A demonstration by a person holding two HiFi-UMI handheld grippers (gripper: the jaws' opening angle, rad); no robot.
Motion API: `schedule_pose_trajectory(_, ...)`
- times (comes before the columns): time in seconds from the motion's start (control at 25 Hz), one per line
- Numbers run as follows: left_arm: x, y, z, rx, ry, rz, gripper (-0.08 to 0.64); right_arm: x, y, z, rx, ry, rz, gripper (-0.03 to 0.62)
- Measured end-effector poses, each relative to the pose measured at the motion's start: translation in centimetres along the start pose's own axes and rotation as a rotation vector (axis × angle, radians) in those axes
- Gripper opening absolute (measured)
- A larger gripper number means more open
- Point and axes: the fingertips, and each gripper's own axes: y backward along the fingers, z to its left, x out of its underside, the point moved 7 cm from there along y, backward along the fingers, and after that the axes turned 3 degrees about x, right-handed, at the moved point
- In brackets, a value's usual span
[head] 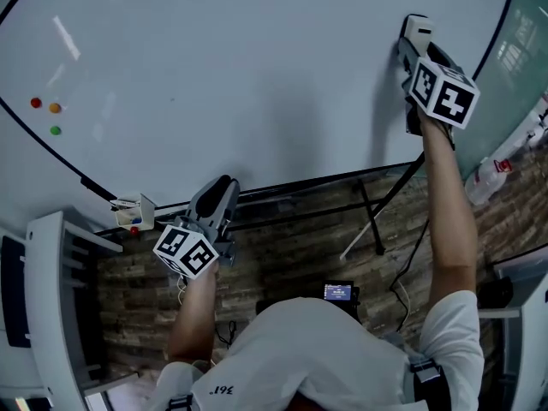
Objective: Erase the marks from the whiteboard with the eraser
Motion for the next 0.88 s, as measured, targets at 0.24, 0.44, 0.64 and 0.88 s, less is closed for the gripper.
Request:
schedule_pose_trajectory(0.24, 1.8, -0.7, -1.4, -0.044, 0.020, 0.006, 0.078, 0.2, -0.3, -0.5, -0.064, -0.015, -0.018, 0.249)
schedule_pose_trajectory(0.44, 3.2, -0.1, -1.9, -0.064, 0.032, 0.020, 0.078, 0.1, -0.4, -0.4, -0.072, -0.011, -0.046, 0.250)
schedule_pose_trajectory(0.64, 3.0, 1.2, -1.7, -0.052, 0.047, 0.017, 0.078, 0.1, -0.3, 0.3, -0.038, -0.008, -0.024, 0.249)
schedule_pose_trajectory(0.88, 1.9, 3.1, 0.1, -0.024, 0.031, 0.024, 0.078, -0.1, 0.1, 2.3, 0.007, 0.001, -0.013, 0.249)
